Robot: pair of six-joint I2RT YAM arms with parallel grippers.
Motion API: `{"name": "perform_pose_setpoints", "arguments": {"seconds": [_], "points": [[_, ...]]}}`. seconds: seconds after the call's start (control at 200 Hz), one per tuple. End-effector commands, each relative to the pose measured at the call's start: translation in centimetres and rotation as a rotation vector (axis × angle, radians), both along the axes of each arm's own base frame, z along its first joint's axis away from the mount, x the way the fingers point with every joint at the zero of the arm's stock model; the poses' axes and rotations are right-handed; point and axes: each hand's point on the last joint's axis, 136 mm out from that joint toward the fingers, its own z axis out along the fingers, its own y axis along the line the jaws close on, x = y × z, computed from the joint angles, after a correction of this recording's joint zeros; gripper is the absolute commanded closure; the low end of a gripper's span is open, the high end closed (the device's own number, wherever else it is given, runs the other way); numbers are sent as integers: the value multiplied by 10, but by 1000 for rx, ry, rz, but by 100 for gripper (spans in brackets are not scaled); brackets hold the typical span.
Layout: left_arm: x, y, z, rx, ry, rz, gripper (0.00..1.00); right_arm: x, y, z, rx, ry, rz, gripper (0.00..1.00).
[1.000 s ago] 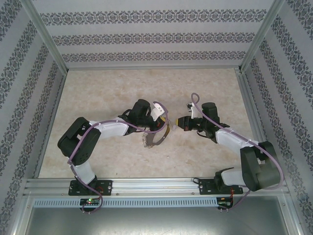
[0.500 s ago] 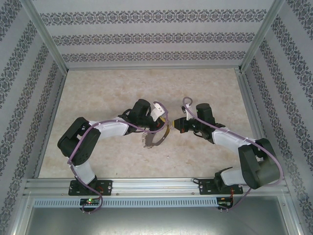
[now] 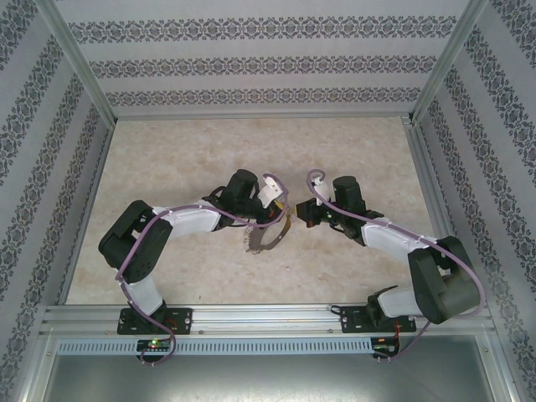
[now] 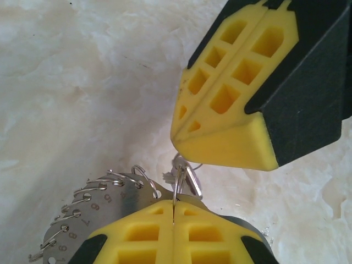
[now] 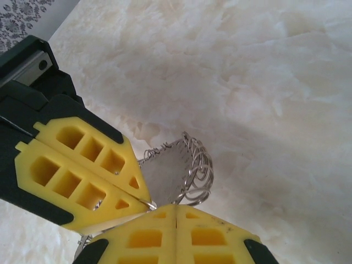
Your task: Put the keys on the keyring
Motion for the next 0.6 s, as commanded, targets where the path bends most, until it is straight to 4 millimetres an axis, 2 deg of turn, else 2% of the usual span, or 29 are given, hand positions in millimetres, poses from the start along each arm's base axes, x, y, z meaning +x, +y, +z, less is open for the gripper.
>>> {"name": "perform_pose_setpoints", "arguments": {"seconds": [0.0, 0.17, 0.4, 0.595], "points": [[-5, -12, 10, -28, -25, -57, 100, 2, 10, 27, 38, -106, 41, 100], [-6, -12, 11, -31, -27, -58, 100, 1, 11, 32, 53, -114, 48, 100], [-5, -12, 12, -34, -30, -54, 100, -2, 15, 27, 60, -95, 63, 100], [-5, -12, 13, -34, -34, -53, 100, -7, 5, 24, 37, -101, 24, 100]]}}
